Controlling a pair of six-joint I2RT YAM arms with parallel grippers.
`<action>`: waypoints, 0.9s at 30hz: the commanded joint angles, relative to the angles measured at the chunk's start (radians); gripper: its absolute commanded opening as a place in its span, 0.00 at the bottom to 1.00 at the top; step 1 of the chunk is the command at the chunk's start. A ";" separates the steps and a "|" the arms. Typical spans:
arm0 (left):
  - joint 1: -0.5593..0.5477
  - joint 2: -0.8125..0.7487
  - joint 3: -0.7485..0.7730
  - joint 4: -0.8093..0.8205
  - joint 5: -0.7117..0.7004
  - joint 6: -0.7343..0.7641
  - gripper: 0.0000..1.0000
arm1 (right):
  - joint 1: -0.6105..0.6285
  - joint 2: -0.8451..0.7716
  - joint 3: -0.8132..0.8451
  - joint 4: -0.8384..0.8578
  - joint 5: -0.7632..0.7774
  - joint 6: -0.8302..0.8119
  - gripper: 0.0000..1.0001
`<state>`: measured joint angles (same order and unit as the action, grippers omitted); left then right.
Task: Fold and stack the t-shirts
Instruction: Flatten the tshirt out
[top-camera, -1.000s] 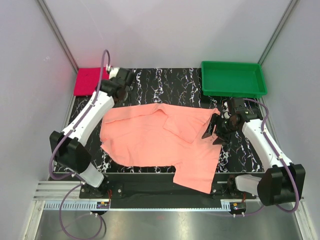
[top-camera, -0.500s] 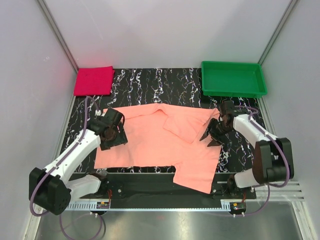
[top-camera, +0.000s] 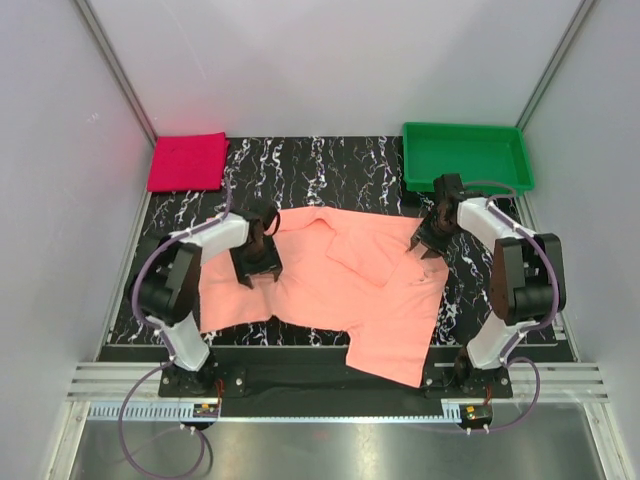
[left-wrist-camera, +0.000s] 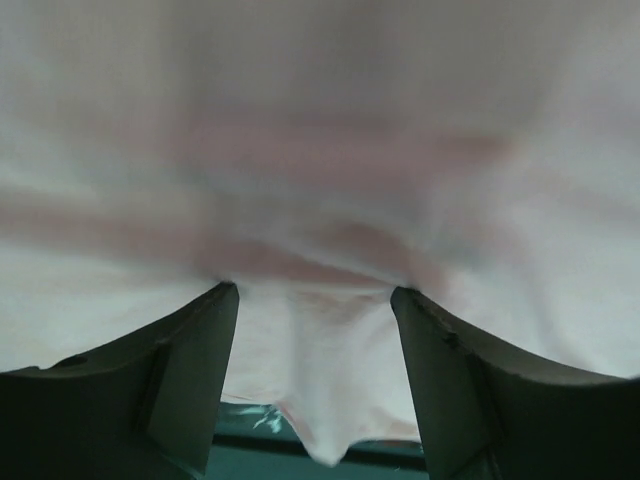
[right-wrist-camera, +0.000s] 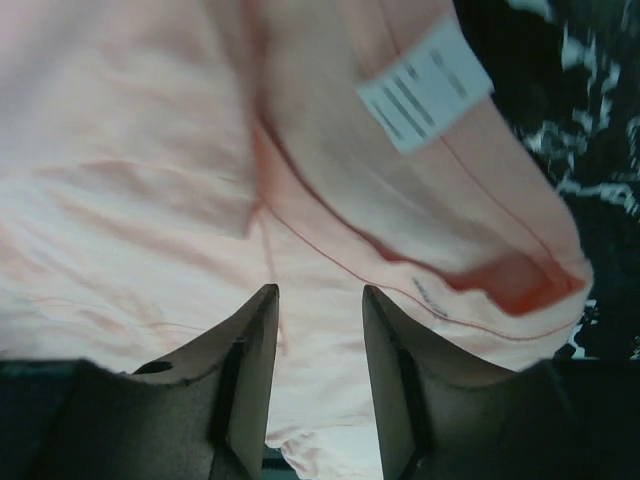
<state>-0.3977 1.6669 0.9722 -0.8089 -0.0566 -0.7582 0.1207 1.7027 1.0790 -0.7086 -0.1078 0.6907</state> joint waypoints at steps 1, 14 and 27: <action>0.007 0.169 0.215 0.100 0.031 0.045 0.69 | -0.006 -0.012 0.194 -0.055 0.077 -0.118 0.47; -0.015 0.254 0.627 -0.104 0.008 0.112 0.76 | -0.007 -0.241 0.271 -0.216 -0.013 -0.192 0.54; 0.197 -0.253 -0.046 -0.021 0.049 -0.102 0.66 | -0.001 -0.350 0.141 -0.236 -0.162 -0.183 0.55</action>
<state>-0.2417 1.3975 0.9703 -0.9142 -0.0776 -0.7956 0.1169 1.4075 1.2308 -0.9390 -0.2176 0.5198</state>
